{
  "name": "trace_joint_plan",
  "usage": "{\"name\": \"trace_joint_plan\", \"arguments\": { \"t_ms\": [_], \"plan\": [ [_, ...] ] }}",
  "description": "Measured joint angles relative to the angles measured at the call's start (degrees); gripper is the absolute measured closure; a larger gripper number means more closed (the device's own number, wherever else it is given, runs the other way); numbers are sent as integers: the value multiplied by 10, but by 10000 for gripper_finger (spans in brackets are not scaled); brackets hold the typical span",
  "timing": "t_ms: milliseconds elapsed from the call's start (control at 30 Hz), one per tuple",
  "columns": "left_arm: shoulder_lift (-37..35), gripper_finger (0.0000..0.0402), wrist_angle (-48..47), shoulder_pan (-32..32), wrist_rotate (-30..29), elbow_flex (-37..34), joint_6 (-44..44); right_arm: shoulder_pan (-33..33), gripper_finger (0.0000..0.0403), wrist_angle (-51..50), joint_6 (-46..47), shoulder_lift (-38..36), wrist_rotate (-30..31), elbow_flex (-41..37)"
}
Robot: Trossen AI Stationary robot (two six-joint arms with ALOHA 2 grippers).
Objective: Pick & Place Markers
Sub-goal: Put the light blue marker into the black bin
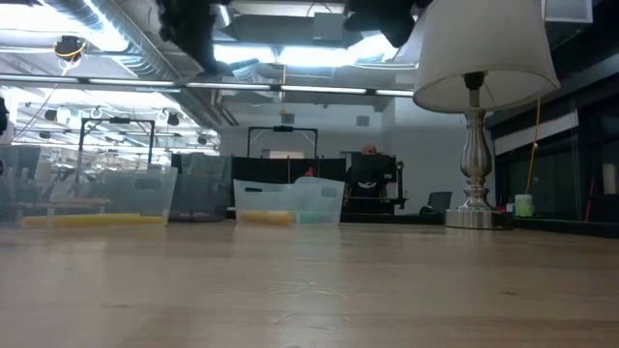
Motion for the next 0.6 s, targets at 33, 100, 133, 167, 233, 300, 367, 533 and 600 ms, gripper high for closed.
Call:
{"name": "trace_joint_plan", "arguments": {
  "t_ms": [33, 100, 133, 167, 233, 300, 367, 533, 600],
  "plan": [
    [-3, 381, -18, 7, -2, 0, 4, -2, 247, 0, 0, 0, -5, 0],
    [-7, 381, -53, 25, -3, 0, 11, -7, 247, 4, -2, 0, -15, 0],
    [-9, 381, -68, 34, -3, 0, 17, -9, 247, 5, -3, 0, -16, 0],
    [-9, 381, -77, 44, -3, 0, 25, -11, 247, 5, -5, 0, -16, 0],
    [-9, 381, -93, 62, -5, 0, 43, -16, 247, 5, -13, 0, -18, 0],
    [-9, 381, -97, 78, -14, 0, 63, -22, 247, 5, -18, 0, -18, 0],
    [-9, 381, -96, 91, -28, 0, 80, -26, 247, 5, -23, 0, -17, 0],
    [-9, 381, -96, 129, -52, 0, 126, -35, 247, 5, -34, 0, -19, 0],
    [-9, 381, -96, 148, -52, 0, 146, -41, 247, 5, -36, 0, -31, 0]
  ]
}}
